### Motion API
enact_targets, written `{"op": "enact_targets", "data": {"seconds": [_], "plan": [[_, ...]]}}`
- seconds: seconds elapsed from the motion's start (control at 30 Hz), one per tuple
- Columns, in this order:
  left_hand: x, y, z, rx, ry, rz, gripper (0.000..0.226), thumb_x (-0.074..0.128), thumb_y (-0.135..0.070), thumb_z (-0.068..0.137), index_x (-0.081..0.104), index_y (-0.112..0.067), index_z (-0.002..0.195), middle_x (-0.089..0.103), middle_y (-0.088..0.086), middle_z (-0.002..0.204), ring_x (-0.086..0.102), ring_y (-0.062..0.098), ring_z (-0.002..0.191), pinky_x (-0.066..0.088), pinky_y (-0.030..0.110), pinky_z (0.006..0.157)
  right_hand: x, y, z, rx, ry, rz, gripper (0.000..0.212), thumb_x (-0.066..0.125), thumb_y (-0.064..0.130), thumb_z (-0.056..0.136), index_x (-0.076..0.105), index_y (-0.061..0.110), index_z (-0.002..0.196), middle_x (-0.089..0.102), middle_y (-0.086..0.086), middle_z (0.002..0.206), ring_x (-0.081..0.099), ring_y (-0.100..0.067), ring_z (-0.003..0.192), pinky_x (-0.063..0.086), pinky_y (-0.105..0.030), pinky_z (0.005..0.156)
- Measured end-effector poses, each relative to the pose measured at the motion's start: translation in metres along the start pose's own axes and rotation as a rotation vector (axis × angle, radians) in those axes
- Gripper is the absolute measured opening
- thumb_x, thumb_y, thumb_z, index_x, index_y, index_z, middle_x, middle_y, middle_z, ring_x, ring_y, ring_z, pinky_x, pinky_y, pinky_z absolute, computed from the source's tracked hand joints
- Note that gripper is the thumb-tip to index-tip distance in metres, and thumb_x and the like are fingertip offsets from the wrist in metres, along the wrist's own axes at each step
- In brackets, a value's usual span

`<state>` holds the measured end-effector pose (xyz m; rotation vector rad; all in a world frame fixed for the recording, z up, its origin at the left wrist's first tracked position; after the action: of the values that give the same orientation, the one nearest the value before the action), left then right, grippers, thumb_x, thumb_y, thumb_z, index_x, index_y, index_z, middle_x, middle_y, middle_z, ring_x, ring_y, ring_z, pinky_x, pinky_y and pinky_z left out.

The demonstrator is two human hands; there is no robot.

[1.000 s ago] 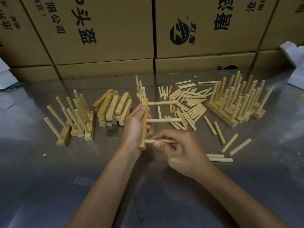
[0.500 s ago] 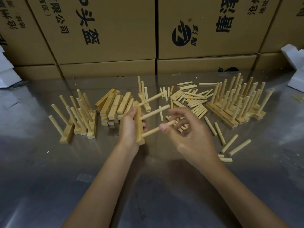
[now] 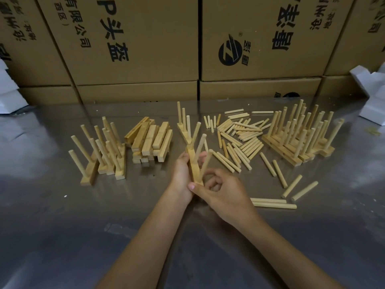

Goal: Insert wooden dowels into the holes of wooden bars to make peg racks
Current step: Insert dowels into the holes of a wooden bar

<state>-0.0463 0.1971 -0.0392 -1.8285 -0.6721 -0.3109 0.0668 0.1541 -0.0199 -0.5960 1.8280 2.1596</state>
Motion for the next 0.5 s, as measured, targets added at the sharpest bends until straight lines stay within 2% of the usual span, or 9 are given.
{"op": "enact_targets", "data": {"seconds": [0.07,0.13,0.2,0.27,0.3,0.37,0.4,0.47,0.5], "plan": [[0.003,0.001,0.001,-0.034,0.049,-0.063,0.034,0.031,-0.021,0.109,0.053,-0.009,0.132,0.073,0.015,0.113,0.069,0.021,0.101,0.055,0.035,0.081,-0.001,-0.001,0.002,0.007,-0.023,-0.024,0.026,0.078,0.04,0.079,0.067,0.027,0.099,0.068,0.008,0.07,0.06,0.0,0.057,0.048,-0.022,0.06],[0.005,0.001,0.004,-0.054,0.063,-0.065,0.033,0.03,-0.016,0.109,0.051,-0.007,0.132,0.067,0.018,0.121,0.066,0.022,0.105,0.056,0.034,0.075,-0.007,-0.002,0.004,0.023,-0.082,-0.042,0.018,0.078,0.036,0.076,0.065,0.024,0.08,0.066,0.011,0.064,0.058,-0.001,0.055,0.047,-0.021,0.057],[0.005,-0.002,0.007,-0.015,0.026,0.019,0.031,0.032,-0.012,0.108,0.058,-0.005,0.123,0.067,0.017,0.112,0.065,0.022,0.098,0.057,0.033,0.07,-0.013,0.0,0.006,-0.002,-0.159,-0.08,0.02,0.078,0.032,0.072,0.06,0.025,0.068,0.062,0.016,0.058,0.056,0.002,0.054,0.04,-0.011,0.049],[0.004,-0.011,0.011,0.126,-0.038,0.233,0.031,0.037,-0.009,0.105,0.066,-0.009,0.117,0.073,0.008,0.097,0.067,0.02,0.095,0.057,0.036,0.085,-0.019,0.004,0.008,-0.06,-0.208,-0.143,0.023,0.077,0.027,0.071,0.055,0.027,0.064,0.061,0.017,0.06,0.055,0.002,0.054,0.039,-0.008,0.049],[0.003,-0.016,0.011,0.209,-0.073,0.361,0.032,0.04,-0.008,0.103,0.067,-0.011,0.12,0.074,0.002,0.098,0.067,0.017,0.097,0.054,0.036,0.092,-0.02,0.005,0.01,-0.081,-0.208,-0.187,0.025,0.076,0.025,0.071,0.053,0.029,0.063,0.06,0.017,0.059,0.055,0.002,0.054,0.039,-0.007,0.05],[0.0,-0.027,0.006,0.354,-0.153,0.587,0.041,0.045,-0.004,0.099,0.058,-0.013,0.137,0.067,-0.009,0.104,0.062,0.008,0.098,0.046,0.029,0.093,-0.017,0.004,0.015,-0.101,-0.179,-0.264,0.029,0.074,0.022,0.073,0.048,0.032,0.063,0.057,0.013,0.051,0.055,0.003,0.055,0.039,-0.007,0.051],[-0.002,-0.032,0.003,0.418,-0.209,0.71,0.048,0.046,-0.002,0.096,0.053,-0.014,0.142,0.063,-0.009,0.112,0.059,0.009,0.104,0.043,0.028,0.095,-0.016,0.003,0.018,-0.102,-0.162,-0.291,0.027,0.073,0.022,0.075,0.05,0.032,0.065,0.056,0.011,0.049,0.056,0.003,0.054,0.04,-0.008,0.051],[-0.007,-0.043,-0.002,0.541,-0.303,0.922,0.056,0.048,0.001,0.092,0.048,-0.015,0.145,0.054,0.003,0.136,0.051,0.02,0.126,0.039,0.031,0.102,-0.013,-0.001,0.027,-0.087,-0.148,-0.324,0.011,0.072,0.024,0.077,0.062,0.026,0.08,0.061,0.01,0.056,0.058,-0.001,0.055,0.039,-0.01,0.05],[-0.009,-0.049,-0.006,0.618,-0.339,0.984,0.055,0.048,0.002,0.091,0.049,-0.014,0.144,0.051,0.006,0.139,0.047,0.022,0.129,0.037,0.029,0.1,-0.012,-0.001,0.032,-0.075,-0.157,-0.327,0.013,0.072,0.025,0.077,0.066,0.022,0.089,0.063,0.008,0.061,0.06,-0.003,0.059,0.039,-0.01,0.053]]}}
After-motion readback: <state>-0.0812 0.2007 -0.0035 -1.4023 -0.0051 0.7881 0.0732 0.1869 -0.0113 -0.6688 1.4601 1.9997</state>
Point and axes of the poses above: each hand's wrist, its own z-axis towards the middle knuckle, its own x-axis out of the palm, y = z × x, the point moved 7 cm from there along z, towards the middle knuckle
